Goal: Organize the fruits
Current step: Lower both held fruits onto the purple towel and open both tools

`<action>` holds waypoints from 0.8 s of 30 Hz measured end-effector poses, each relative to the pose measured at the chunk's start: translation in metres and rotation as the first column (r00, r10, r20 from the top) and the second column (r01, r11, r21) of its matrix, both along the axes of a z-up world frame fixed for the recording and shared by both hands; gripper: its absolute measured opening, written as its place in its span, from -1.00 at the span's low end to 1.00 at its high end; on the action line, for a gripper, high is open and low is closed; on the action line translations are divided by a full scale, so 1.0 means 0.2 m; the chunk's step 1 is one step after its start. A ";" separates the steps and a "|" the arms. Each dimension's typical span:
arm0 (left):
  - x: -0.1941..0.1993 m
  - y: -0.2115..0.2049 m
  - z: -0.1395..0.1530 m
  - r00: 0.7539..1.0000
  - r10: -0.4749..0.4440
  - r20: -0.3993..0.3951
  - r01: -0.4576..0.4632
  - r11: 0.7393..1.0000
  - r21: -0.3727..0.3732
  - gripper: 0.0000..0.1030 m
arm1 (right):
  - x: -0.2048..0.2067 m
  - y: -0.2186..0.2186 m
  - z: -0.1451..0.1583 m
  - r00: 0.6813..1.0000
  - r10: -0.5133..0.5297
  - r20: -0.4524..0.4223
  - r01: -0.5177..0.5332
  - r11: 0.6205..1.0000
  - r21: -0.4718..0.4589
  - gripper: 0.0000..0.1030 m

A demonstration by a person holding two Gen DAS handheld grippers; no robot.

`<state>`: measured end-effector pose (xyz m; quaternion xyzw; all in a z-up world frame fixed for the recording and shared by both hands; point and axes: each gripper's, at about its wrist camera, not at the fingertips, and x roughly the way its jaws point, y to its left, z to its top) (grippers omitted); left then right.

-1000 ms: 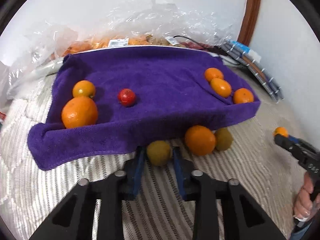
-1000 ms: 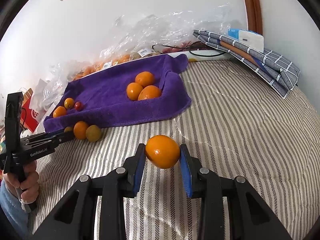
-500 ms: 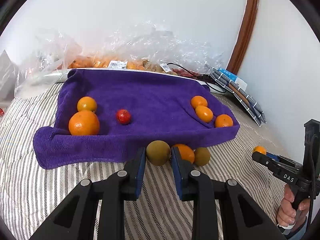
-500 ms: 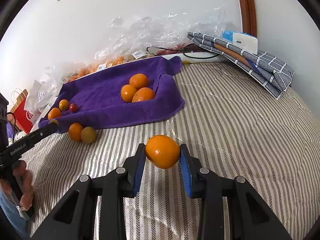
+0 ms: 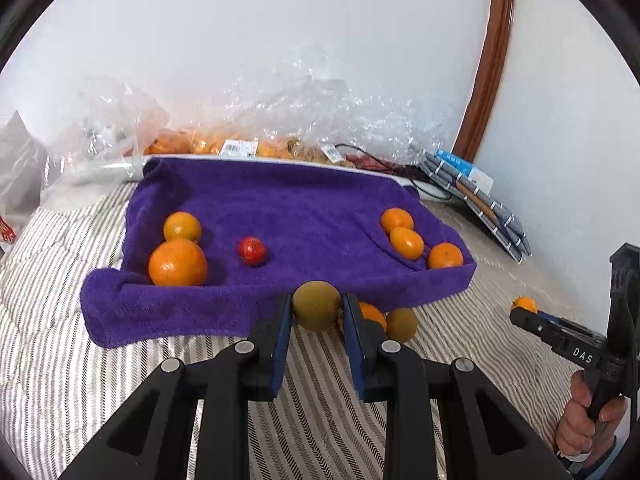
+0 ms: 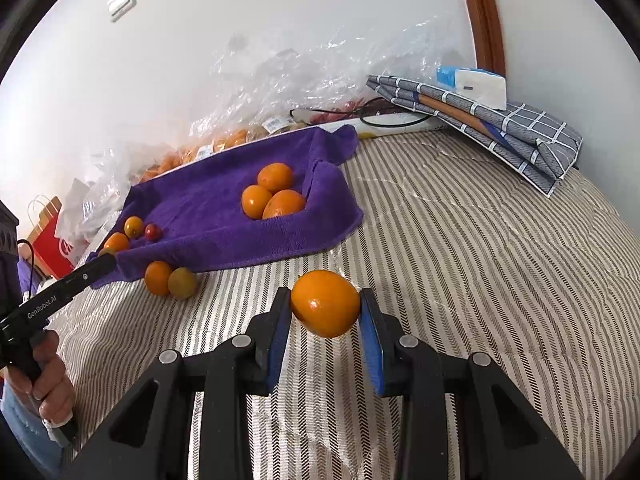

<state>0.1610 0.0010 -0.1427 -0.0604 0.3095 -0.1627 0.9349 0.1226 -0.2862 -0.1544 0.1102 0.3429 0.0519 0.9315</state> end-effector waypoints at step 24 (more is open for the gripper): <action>0.10 0.36 0.37 0.981 0.192 0.030 -0.193 0.981 0.024 -0.52 | 0.33 0.22 0.43 0.993 0.061 0.102 -0.053 0.995 -0.080 -0.35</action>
